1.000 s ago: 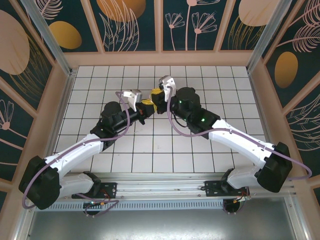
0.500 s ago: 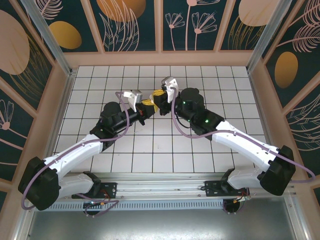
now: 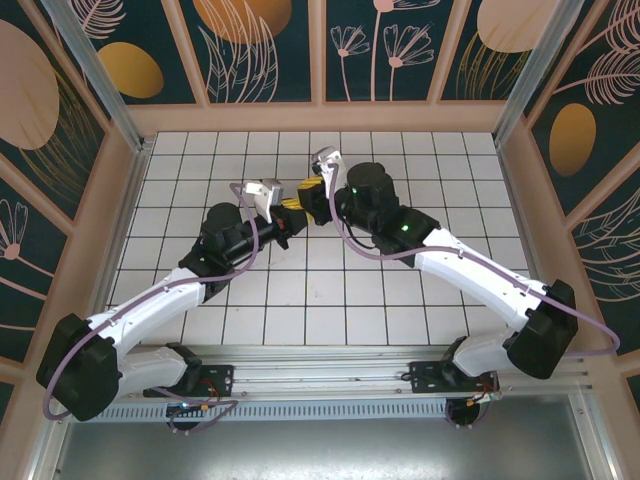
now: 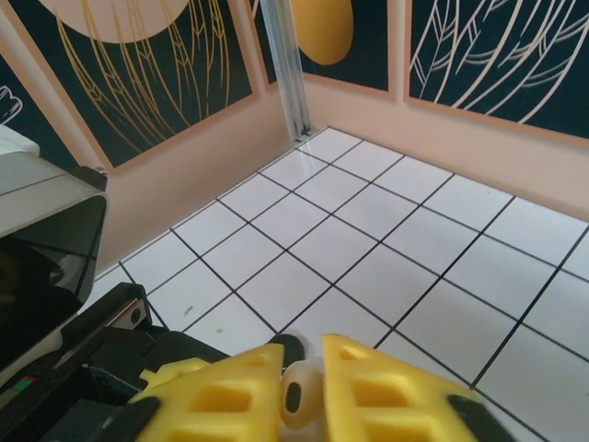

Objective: Insert wireless bluetooth earbuds into charging case

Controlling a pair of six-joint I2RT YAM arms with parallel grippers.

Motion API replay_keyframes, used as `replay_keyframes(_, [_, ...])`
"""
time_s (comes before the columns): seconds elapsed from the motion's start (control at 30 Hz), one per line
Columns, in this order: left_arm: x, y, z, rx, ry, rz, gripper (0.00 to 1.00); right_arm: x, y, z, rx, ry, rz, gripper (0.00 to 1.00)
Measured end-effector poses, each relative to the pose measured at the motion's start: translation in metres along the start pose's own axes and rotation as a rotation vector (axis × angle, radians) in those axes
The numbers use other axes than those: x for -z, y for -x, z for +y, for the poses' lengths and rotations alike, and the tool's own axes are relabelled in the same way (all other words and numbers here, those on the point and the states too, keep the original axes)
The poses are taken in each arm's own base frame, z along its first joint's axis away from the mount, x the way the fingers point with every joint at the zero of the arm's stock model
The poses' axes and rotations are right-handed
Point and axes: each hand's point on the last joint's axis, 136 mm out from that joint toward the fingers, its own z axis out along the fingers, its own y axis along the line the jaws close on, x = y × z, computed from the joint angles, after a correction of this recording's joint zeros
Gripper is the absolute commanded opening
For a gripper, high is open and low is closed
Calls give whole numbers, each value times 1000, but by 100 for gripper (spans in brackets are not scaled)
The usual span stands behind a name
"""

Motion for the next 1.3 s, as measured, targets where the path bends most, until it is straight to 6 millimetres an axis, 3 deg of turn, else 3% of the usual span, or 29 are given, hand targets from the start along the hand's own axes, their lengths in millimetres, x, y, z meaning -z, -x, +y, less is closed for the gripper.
replay_keyframes(0.23, [0, 1, 0, -25, 0, -3, 0, 0, 4, 2, -46, -5, 38, 37])
replay_keyframes(0.43, [3, 7, -4, -51, -9, -25, 0, 3, 12, 1, -81, -20, 52, 41])
replay_keyframes(0.7, [7, 12, -8, -78, -21, -58, 0, 9, 24, 3, -103, -26, 49, 39])
replay_keyframes(1.03, [9, 12, -8, -99, -21, -60, 0, 9, 16, 2, -109, -32, 81, 36])
replay_keyframes(1.3, [8, -5, -2, -167, 3, 9, 0, 11, 15, 1, -110, -34, 95, 31])
